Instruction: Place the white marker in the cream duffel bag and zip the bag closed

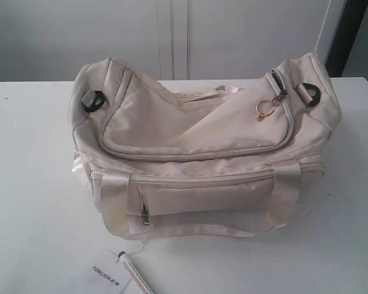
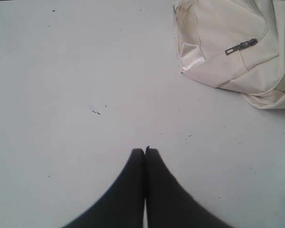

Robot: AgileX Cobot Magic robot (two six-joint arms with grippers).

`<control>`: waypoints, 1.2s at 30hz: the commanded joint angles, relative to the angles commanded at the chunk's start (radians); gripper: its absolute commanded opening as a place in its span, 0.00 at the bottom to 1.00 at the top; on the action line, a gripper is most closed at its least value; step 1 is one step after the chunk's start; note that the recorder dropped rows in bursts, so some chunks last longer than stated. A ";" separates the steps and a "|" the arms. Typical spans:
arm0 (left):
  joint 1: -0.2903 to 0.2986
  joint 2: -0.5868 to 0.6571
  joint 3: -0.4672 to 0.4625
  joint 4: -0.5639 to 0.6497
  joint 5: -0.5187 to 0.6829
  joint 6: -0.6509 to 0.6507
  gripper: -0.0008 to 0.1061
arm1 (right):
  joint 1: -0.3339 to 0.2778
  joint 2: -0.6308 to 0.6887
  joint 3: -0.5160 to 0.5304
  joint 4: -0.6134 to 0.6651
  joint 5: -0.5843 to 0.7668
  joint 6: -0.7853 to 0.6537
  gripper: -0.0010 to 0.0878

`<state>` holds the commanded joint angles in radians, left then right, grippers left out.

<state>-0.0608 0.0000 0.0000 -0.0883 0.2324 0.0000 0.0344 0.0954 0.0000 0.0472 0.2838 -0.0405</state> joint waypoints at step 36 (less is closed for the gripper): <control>0.000 0.000 0.000 0.000 0.000 0.000 0.01 | 0.000 0.000 0.000 0.000 -0.569 0.000 0.01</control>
<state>-0.0608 0.0000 0.0000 -0.0883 0.2324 0.0000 0.0344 0.0954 0.0000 0.0472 -0.2849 -0.0405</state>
